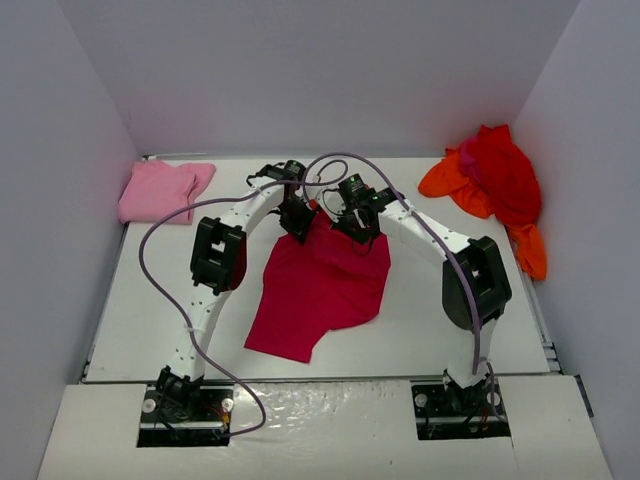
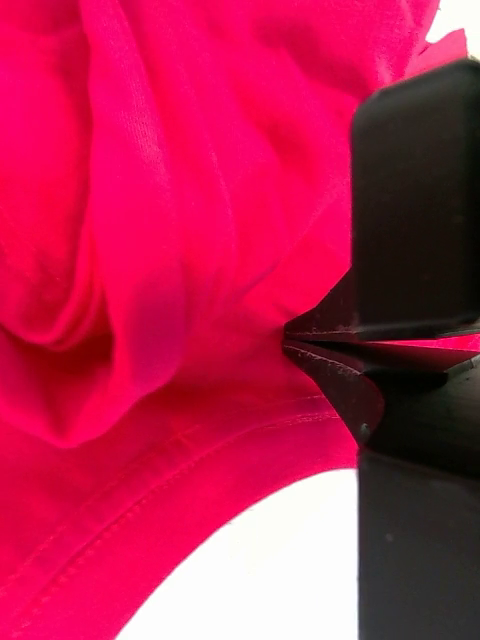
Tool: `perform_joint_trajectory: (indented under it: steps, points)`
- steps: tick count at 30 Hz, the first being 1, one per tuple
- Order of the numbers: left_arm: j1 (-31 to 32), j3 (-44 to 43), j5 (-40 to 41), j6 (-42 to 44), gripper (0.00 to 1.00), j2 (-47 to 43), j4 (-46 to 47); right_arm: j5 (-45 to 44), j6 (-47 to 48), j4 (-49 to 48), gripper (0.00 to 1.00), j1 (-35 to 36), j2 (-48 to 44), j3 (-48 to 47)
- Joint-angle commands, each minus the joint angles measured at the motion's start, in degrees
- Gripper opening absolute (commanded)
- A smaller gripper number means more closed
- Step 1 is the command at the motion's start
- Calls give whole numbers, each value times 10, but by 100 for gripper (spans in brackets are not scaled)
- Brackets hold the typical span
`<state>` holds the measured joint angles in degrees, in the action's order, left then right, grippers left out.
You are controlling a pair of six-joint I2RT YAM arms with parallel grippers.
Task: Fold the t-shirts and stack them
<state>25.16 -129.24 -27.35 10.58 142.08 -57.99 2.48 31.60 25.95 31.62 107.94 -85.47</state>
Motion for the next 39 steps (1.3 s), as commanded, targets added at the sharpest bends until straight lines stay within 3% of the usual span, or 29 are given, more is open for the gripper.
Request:
perform_joint_trajectory:
  steps: [1, 10, 18, 24, 30, 33, 39]
  points:
    - [4, 2, 16, 13, 0, -49, -11, -19, -4, -14, 7, -29, 40, -17]
    - [-3, -29, 37, 22, 0, -26, -59, -130, -8, 26, 7, -47, 145, -23]
    - [-13, 43, 49, 30, 0, -76, -54, -172, -13, 56, 7, -70, 178, 16]
    - [-60, 196, 46, 47, 0, -155, -25, -222, 2, 50, 7, -171, 171, 80]
    - [-108, 338, 35, 63, 0, -221, -2, -261, 8, 38, 7, -281, 149, 76]
    - [-115, 399, 40, 67, 0, -258, 2, -318, 10, 26, 6, -304, 138, 54]
    - [-120, 495, 31, 76, 0, -335, 9, -335, 12, 25, 5, -314, 130, 54]
